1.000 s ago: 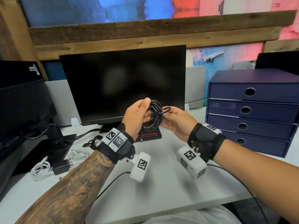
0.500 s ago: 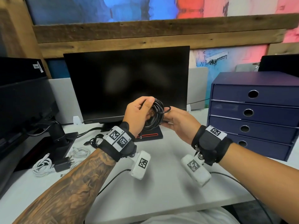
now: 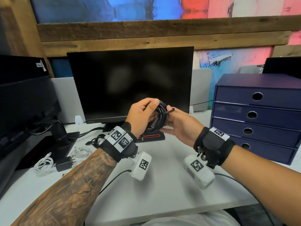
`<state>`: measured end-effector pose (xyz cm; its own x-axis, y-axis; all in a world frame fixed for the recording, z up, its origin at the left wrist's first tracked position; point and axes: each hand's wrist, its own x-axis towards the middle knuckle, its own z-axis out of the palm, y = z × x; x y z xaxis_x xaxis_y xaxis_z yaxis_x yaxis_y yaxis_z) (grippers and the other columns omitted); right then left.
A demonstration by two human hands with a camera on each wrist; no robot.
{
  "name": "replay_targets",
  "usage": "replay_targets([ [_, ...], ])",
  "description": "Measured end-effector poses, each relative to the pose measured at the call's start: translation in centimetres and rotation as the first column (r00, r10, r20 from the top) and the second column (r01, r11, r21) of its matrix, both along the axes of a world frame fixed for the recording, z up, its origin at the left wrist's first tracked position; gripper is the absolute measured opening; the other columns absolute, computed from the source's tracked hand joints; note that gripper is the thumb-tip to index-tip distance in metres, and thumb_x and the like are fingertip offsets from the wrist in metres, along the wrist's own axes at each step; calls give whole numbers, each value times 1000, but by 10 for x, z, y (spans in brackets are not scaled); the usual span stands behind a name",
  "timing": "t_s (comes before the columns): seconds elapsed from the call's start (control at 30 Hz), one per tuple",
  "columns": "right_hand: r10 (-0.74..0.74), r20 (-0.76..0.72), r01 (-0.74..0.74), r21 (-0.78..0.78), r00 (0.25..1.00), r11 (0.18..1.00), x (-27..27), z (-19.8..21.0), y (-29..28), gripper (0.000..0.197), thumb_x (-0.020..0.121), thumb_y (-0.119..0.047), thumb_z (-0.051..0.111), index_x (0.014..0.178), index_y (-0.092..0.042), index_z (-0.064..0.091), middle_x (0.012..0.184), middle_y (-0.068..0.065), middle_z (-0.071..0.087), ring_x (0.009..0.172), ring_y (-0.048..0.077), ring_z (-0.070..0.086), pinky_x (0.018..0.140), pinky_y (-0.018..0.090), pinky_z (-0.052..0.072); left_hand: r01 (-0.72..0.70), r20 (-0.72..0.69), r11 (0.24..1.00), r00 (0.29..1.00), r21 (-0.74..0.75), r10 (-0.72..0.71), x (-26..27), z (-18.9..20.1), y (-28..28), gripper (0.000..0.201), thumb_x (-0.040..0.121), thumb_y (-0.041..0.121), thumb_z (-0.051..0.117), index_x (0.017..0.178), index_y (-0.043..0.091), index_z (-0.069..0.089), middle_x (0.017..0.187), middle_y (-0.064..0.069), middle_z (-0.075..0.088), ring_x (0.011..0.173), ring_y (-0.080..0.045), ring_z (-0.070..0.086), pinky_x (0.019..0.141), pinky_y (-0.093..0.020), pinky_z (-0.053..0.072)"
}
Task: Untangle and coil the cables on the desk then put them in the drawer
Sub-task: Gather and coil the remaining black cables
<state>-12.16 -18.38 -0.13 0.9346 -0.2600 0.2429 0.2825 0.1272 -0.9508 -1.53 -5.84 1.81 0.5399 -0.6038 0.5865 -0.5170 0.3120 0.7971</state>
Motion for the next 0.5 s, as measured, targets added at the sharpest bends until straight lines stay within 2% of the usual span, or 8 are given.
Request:
replay_targets([
  [0.07, 78, -19, -76, 89, 997, 993, -1, -2, 0, 32, 103, -39, 47, 121, -17, 63, 121, 11, 68, 118, 27, 63, 102, 49, 50, -54, 54, 998, 997, -33, 55, 0, 1, -2, 23, 102, 21, 53, 107, 5, 69, 87, 2, 72, 81, -9, 70, 73, -21, 54],
  [0.1, 119, -15, -117, 100, 993, 988, -2, -3, 1, 29, 101, -34, 50, 122, -17, 61, 120, 10, 68, 119, 27, 62, 101, 50, 50, -84, 91, 995, 992, -45, 87, 1, 1, -2, 21, 101, 22, 55, 105, 8, 70, 90, 0, 72, 85, -9, 69, 75, -21, 54],
  [0.2, 206, -46, -205, 15, 977, 979, -2, -2, 7, 36, 90, -18, 59, 126, -14, 54, 119, 9, 67, 115, 28, 65, 93, 46, 55, -121, 138, 992, 982, -40, 125, 2, -3, -3, 17, 100, 24, 57, 102, 15, 71, 92, 1, 72, 88, -10, 69, 79, -25, 55],
  [0.27, 170, -80, -172, -27, 982, 985, -1, 0, 13, 35, 94, -20, 66, 127, -11, 57, 114, 10, 71, 107, 29, 70, 83, 38, 59, -115, 117, 993, 986, -17, 116, 1, -8, -5, 16, 99, 23, 57, 103, 15, 71, 92, 1, 72, 88, -10, 68, 78, -24, 56],
  [0.33, 104, -94, -110, -58, 990, 992, 1, 3, 16, 32, 96, -19, 64, 127, -10, 59, 111, 11, 72, 101, 28, 73, 75, 33, 60, -129, 100, 991, 986, -27, 131, -2, -12, -7, 16, 99, 21, 57, 104, 14, 71, 93, 1, 72, 88, -7, 68, 77, -19, 55],
  [0.43, -45, -92, 30, -165, 995, 986, 4, 4, 12, 30, 96, -7, 63, 126, -10, 59, 112, 12, 74, 97, 27, 75, 71, 35, 62, -147, 125, 987, 980, -60, 154, -1, -14, -10, 15, 99, 17, 58, 106, 13, 71, 93, 2, 72, 86, -6, 68, 76, -18, 54],
  [0.5, -122, -103, 96, -233, 987, 968, 6, 4, 10, 29, 99, -2, 57, 126, -10, 57, 111, 14, 74, 91, 27, 76, 68, 34, 63, -178, 98, 982, 978, -70, 184, 4, -17, -12, 12, 98, 18, 60, 105, 17, 71, 88, 6, 70, 74, -3, 65, 68, -18, 51],
])
